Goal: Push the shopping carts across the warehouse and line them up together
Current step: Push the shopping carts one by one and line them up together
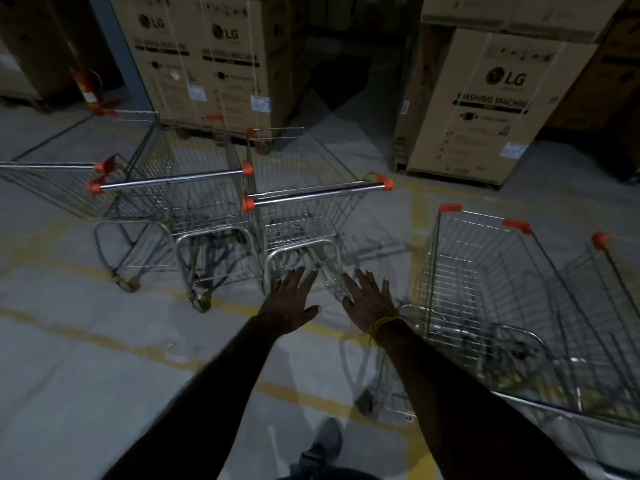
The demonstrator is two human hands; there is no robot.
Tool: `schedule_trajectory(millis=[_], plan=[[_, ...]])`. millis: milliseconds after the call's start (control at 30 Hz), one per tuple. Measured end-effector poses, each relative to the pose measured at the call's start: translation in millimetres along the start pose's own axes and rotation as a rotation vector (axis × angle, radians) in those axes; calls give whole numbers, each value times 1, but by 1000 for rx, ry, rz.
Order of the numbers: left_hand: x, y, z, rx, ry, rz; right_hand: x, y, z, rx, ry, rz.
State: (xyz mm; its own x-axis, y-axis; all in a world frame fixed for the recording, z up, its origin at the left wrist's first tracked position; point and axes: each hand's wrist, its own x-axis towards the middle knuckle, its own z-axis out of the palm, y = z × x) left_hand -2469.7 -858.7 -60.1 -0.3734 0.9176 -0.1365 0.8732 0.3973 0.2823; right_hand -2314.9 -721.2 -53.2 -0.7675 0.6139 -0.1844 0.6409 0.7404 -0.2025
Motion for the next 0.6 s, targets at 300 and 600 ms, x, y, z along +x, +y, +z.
schedule_trajectory(millis=[300,600], plan=[[103,-31,-44,53,49,-107,126,24,-40,-11,49,-26],[181,-55,-55,108,115,-204,204,43,-56,-9,27,-17]])
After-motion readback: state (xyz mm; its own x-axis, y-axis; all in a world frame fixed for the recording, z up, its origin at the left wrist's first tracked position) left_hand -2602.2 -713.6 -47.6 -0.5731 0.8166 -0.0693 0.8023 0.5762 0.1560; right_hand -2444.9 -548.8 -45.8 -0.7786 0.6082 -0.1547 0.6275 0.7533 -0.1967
